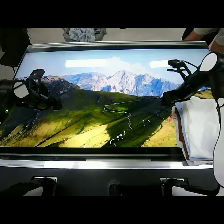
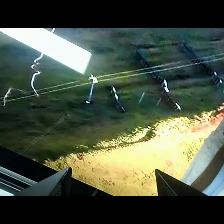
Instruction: Fold the shirts.
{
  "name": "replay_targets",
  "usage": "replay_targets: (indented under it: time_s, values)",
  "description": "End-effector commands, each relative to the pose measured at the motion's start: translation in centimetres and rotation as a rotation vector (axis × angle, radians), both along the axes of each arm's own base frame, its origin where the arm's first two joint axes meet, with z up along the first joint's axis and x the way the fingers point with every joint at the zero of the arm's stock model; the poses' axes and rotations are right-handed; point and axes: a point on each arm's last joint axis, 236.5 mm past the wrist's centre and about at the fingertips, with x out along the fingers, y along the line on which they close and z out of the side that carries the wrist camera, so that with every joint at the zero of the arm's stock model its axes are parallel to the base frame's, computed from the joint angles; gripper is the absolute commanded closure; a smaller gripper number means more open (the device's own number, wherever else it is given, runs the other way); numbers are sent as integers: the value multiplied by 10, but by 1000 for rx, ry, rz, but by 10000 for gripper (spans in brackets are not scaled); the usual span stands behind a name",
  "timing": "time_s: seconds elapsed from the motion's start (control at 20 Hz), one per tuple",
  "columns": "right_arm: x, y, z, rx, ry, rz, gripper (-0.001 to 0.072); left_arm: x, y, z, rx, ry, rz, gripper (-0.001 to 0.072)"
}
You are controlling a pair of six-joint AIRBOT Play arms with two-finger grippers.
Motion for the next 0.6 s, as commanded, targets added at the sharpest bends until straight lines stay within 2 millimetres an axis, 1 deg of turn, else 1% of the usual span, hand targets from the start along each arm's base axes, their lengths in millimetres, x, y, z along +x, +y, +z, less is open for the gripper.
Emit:
replay_targets:
  time_s: [0.0,0.15,0.3,0.35,0.4,0.45,0.5,0.55]
  values:
    - [3,0,1,0,-12,-1,93,0,0,-1,0,1,1,99]
    - [24,-2,4,-6,-99,-19,93,2,0,0,-1,-6,1,99]
    - [36,-2,7,-6,-151,-29,94,4,0,0,-2,-12,1,99]
    - [43,-3,9,-7,-181,-35,93,6,-1,0,-4,-21,4,99]
    - [53,-4,13,-8,-227,-44,55,15,-2,3,-15,-57,15,97]
    - [64,-4,17,-3,-276,-53,0,26,-6,7,-40,-104,31,36]
    - [76,-4,21,-1,-327,-63,0,38,-8,14,-66,-159,49,-13]
    - [80,-3,21,4,-339,-63,0,51,-3,24,-101,-207,119,-13]
